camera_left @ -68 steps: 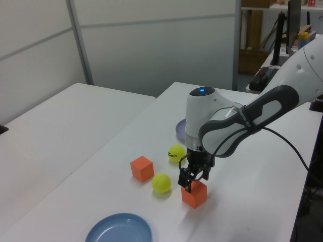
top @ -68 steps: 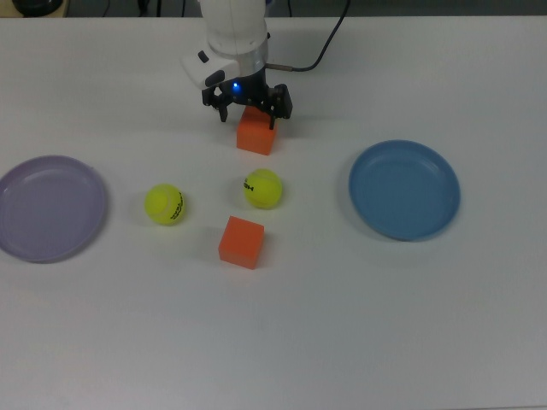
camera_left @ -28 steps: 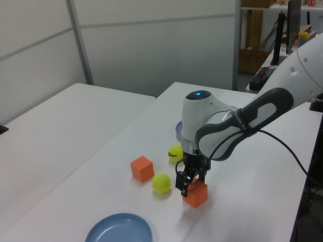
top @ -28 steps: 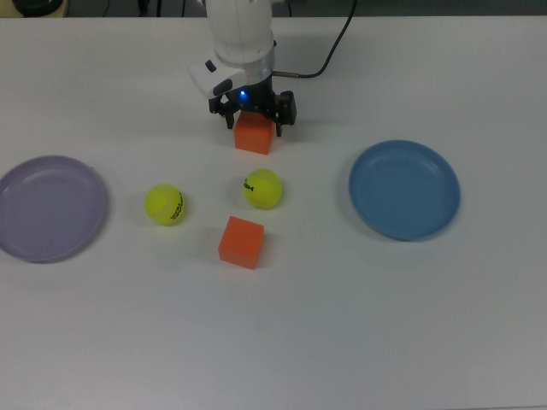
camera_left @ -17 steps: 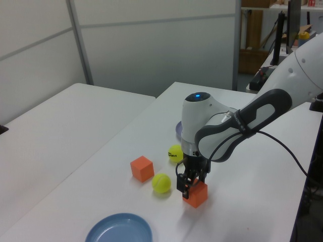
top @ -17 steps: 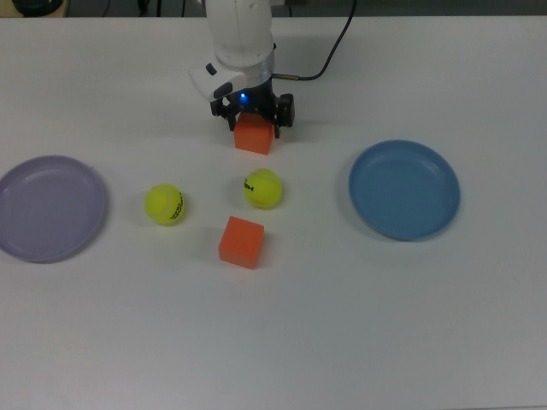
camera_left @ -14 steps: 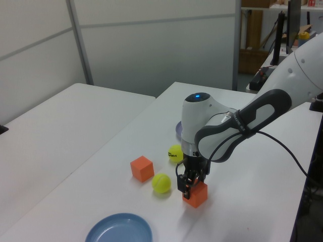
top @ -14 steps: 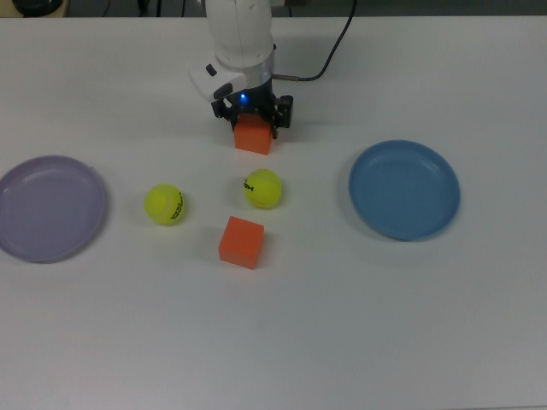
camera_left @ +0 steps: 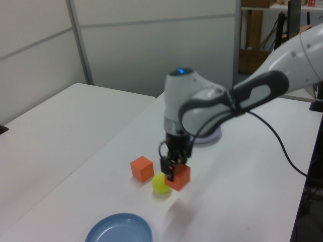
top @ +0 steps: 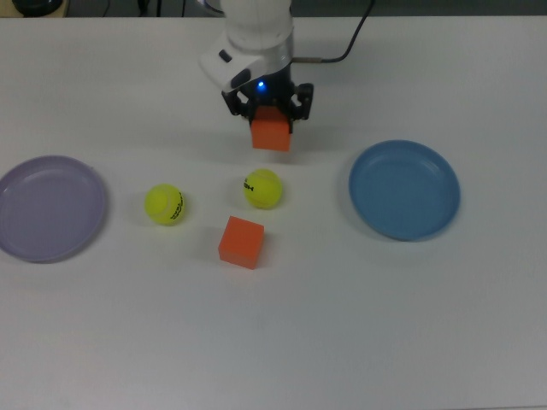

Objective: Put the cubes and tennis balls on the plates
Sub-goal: 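Carry the orange cube to the blue plate and release it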

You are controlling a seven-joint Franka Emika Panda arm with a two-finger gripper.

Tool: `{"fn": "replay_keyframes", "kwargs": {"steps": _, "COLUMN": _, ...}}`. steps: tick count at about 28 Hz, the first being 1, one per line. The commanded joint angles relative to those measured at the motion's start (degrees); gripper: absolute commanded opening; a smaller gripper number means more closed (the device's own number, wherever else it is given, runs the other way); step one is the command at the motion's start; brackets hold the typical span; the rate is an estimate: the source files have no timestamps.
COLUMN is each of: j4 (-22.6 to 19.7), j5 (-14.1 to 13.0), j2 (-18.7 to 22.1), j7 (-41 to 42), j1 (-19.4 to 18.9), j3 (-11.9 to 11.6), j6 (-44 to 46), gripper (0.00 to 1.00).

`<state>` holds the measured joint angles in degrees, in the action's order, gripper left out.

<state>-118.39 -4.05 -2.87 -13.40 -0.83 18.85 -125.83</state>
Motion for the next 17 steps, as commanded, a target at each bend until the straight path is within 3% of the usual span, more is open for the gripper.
{"fn": "replay_keyframes", "kwargs": {"steps": 1, "j4": 6.1, "j5": -1.2, "j2": -0.5, "j7": -0.4, "j1": -0.7, "j3": 2.8, "j6": 3.8, "gripper": 0.11}}
{"fn": "replay_keyframes", "kwargs": {"steps": 7, "j4": 10.8, "j5": -0.2, "j2": -5.6, "j7": -4.4, "j1": -4.0, "j3": 4.4, "j6": 3.3, "gripper": 0.12}}
{"fn": "replay_keyframes", "kwargs": {"steps": 17, "j4": 14.2, "j5": 10.0, "j2": -14.0, "j7": -16.1, "j1": -10.8, "j3": 4.4, "j6": -1.8, "gripper": 0.15}}
